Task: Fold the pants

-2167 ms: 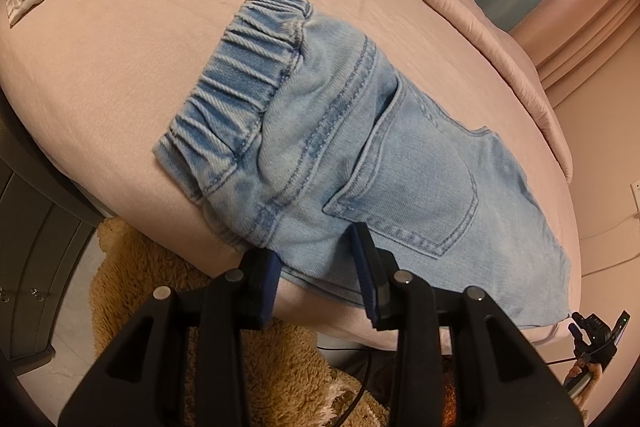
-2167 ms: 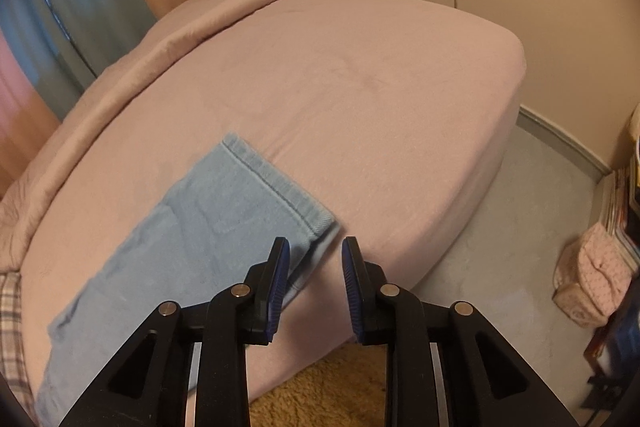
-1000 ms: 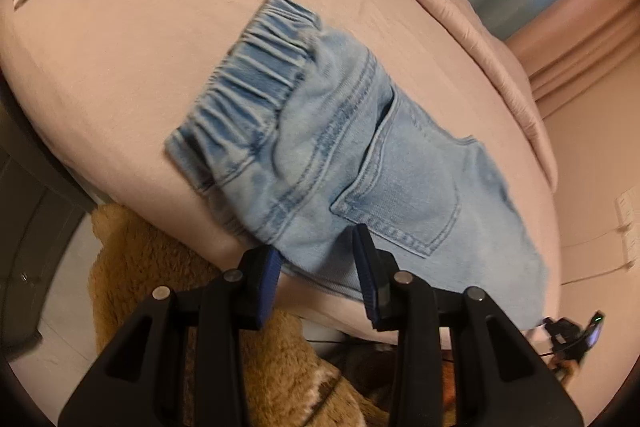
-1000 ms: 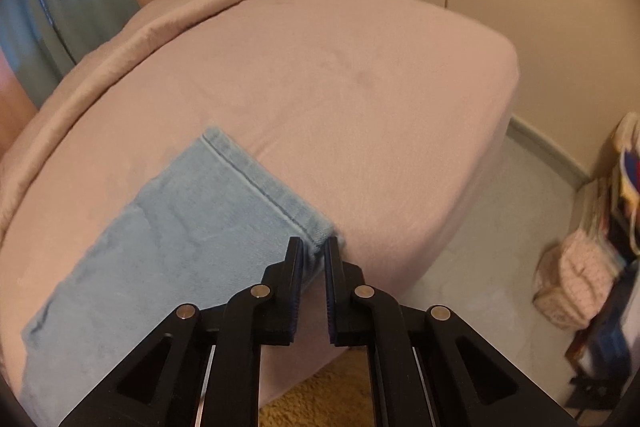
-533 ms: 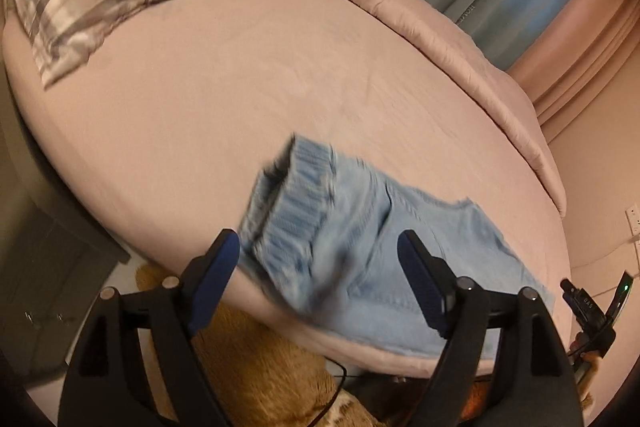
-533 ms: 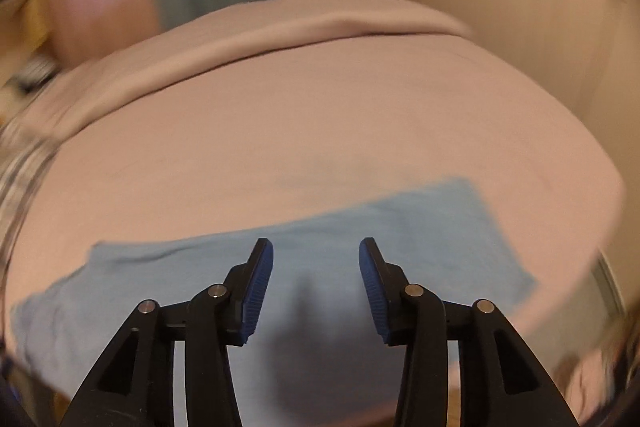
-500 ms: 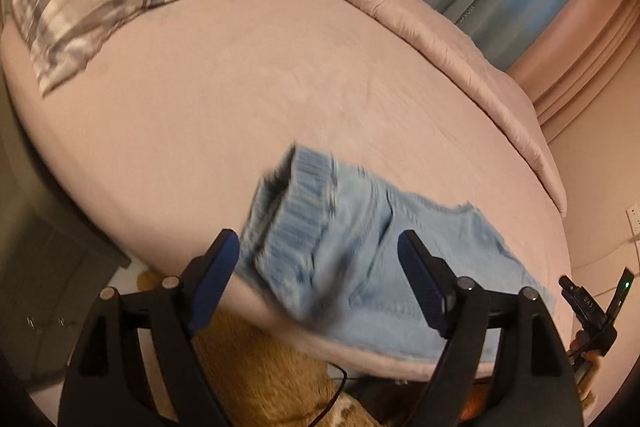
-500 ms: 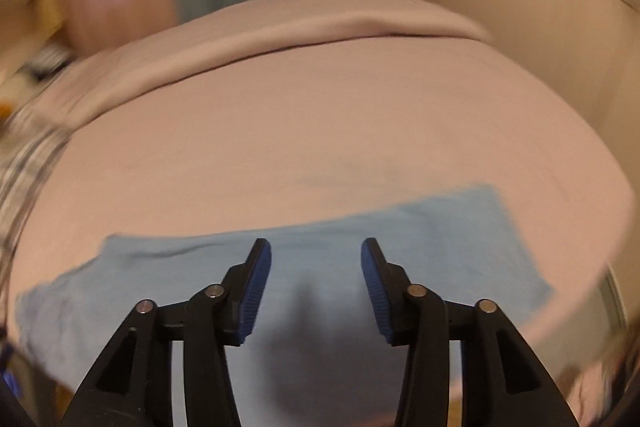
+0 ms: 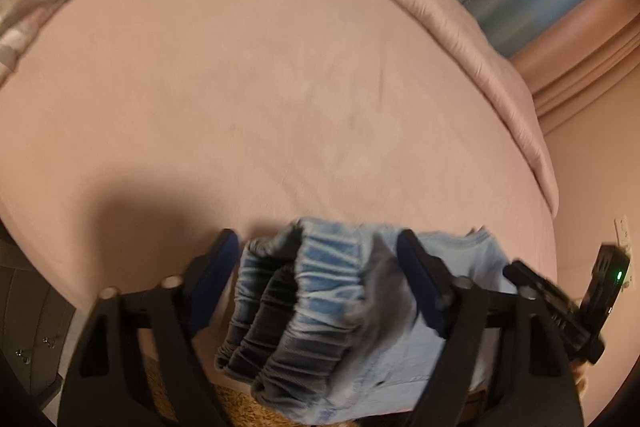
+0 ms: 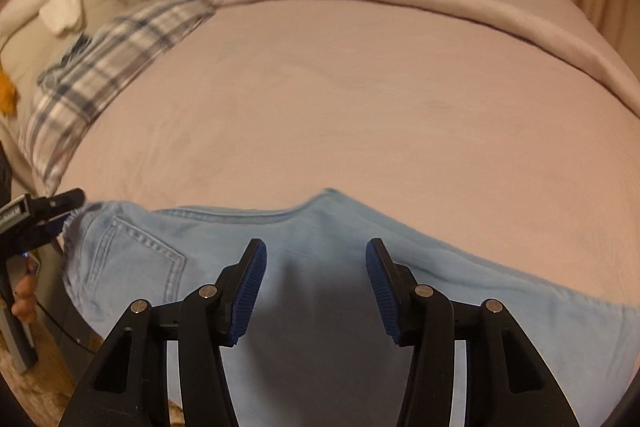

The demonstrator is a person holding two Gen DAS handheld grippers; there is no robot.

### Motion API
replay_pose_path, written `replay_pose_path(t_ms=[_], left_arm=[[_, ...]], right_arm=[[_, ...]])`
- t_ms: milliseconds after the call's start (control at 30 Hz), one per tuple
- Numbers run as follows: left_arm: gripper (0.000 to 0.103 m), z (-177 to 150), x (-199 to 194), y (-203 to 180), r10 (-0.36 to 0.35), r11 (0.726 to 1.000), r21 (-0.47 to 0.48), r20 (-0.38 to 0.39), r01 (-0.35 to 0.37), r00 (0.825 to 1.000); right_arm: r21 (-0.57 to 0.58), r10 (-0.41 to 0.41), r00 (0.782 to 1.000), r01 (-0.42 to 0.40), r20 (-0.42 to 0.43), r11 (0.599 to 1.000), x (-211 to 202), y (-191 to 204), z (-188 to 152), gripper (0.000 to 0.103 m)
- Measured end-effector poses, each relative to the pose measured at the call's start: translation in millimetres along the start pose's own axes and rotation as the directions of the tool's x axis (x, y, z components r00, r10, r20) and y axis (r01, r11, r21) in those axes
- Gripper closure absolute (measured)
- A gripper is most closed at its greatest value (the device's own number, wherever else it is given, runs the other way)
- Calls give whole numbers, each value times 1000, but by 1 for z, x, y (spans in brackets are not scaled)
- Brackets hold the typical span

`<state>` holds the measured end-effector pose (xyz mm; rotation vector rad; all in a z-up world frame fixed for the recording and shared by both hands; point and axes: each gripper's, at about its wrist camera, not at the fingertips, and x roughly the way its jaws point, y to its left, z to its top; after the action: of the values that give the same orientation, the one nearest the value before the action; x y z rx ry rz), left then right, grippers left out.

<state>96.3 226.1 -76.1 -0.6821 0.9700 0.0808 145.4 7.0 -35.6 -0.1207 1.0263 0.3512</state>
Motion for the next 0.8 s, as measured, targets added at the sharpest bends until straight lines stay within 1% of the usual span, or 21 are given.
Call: replay_pose_path(t_ms=[33,67,133,233,300,433,567,667,800], left_arm=[[33,-2,3,4,-1,1000,-11,-4,1,1000],[35,-5,5,10,-14,999,-29,-11,13,1000],[39,-11,2,13,-24,999,-26,6,24,1000],[40,-24,-3,9,11,1000,29,30,-12,999],[39,-28,-3,10,17,999,47,43,-19,999],[38,-25,1,18,-14,1000,10,31,14,999],[37,-23,3,15,-4,1000,26,35,3,999],[37,-23,4,16,-11,1000,20,32,10,999],[38,-23,4,16,-12,1000,22,33,11,999]], right_arm=[[-6,6,1000,-6,-16,1000,8,5,1,52],[-9,7,1000,-7,-24,1000,8,2,4,52],[-12,-3,999,2,-38,1000,12,2,5,52],[0,-8,998,8,-56,1000,16,-1,6,52],[7,-3,998,4,-61,1000,18,-1,9,52],[26,-2,998,4,-60,1000,16,-6,9,52],[44,10,999,-8,-52,999,20,-1,16,52],[49,12,999,-10,-42,999,18,-4,18,43],[60,35,998,-31,-51,998,21,-9,22,43]])
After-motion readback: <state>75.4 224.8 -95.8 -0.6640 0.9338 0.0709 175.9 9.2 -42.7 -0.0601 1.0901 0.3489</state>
